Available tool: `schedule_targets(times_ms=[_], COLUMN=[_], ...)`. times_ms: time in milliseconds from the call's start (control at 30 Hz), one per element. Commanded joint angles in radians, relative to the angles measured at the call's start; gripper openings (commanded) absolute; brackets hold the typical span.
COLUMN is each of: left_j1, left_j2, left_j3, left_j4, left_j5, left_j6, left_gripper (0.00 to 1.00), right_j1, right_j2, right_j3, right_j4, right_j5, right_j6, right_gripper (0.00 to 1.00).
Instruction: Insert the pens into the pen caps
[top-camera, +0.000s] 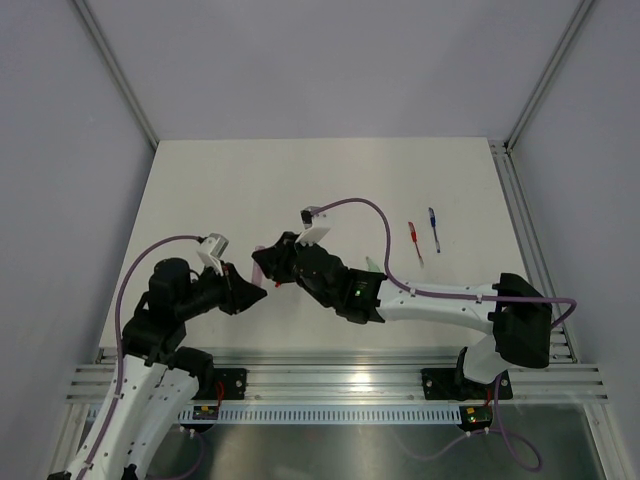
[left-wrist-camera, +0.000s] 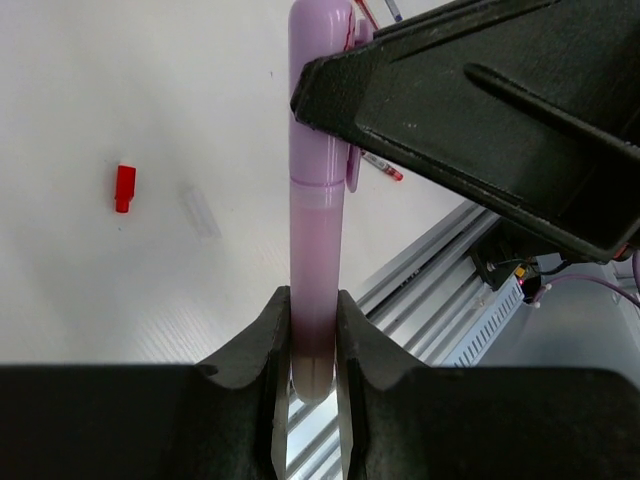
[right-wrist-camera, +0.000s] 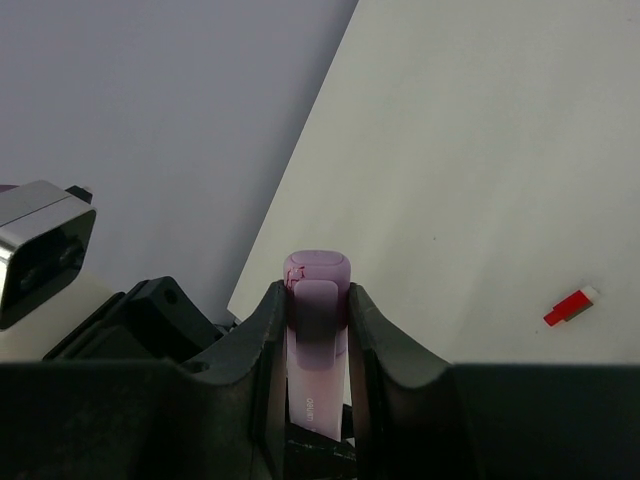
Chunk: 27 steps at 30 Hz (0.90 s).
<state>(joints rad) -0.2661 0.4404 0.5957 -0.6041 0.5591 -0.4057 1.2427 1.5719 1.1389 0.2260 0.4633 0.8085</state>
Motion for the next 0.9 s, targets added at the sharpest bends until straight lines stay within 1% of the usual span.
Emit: schedule_targets(times_ms=[0, 133, 233, 633, 867], left_j1=[0.016, 0.016, 0.015, 0.015, 0.015], left_j2=[0.034, 0.063, 0.072, 0.142, 0.152], left_j3=[0.084, 0.119, 0.125, 0.203, 0.242], left_j4=[0.302, 0.334, 0.366, 0.397, 0.38], left_j5=[-0.082, -0.102, -0.105, -0.146, -0.211], left_j6=[-0.033, -0.036, -0.051, -0.048, -0.027], left_gripper=[0.0, 0.0, 0.0, 0.0, 0.0], right_j1=[0.093, 0.096, 0.107, 0.141, 0.144], right_j2=[0.008, 0.002, 0.025, 0.074, 0.07], right_j3=[-0.082, -0.149, -0.143, -0.122, -0.128], right_j4=[-0.12, -0.065, -0.05, -0.056, -0.079], right_j5=[-0.192, -0.233, -0.258, -0.281, -0.261], right_j6=[0.043, 0.078, 0.086, 0.101, 0.103], right_gripper=[0.0, 0.0, 0.0, 0.0, 0.0])
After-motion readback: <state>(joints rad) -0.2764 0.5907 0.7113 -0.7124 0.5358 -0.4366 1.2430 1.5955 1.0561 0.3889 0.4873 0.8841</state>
